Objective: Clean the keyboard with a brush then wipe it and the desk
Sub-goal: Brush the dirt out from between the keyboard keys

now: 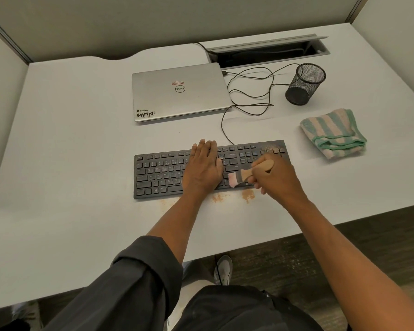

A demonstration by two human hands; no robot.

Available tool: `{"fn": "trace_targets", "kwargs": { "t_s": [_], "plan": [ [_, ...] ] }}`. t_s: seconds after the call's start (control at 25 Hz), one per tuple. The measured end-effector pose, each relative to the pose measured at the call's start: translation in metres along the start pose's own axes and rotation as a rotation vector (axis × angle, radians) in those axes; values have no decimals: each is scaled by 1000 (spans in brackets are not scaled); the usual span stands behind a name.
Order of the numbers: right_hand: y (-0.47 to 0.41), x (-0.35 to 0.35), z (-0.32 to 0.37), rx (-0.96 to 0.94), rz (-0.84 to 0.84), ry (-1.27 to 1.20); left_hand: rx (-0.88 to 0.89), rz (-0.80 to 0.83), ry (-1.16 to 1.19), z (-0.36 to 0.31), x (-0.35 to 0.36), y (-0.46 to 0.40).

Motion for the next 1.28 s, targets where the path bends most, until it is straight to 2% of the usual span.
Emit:
{"fn": "trace_targets", "kwargs": {
  "t_s": [0.08,0.16,0.28,0.36,0.56,0.76,0.96,1.16,1.28],
  "plan": [
    [-3,-9,0,-69,-155,129,0,1,-4,0,0,0],
    [-5,-16,8,-142,-270,142,1,5,-5,1,-1,0],
    [-7,-1,16,-147,-135,-83,0,8,-8,-1,-2,0],
    [-4,14,12,-166,-71,-93,-1,10,-2,-1,-3,0],
    [-13,-9,0,-120,-288,-6,-3,16,5,0,-2,0],
    [-13,-2,0,-108,-76,-16,-1,17,-1,-1,-2,0],
    [-31,-37,1,-36,-317,173,-7,23,3,0,-2,0],
    [-41,-42,5,-59,-254,173,-12,21,5,-1,-3,1],
    [-44,-43,8,-113,-319,253,-7,21,5,-2,-3,1]
  ]
}}
Point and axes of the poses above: each hand's wrist, its own y-axis away from the middle knuckle, its own x-axis out of the palm, z = x × y, the point moved 3 cm from there along -y, towards the middle knuckle, and after that the axes turned 12 degrees about x, right-handed, at the moved point
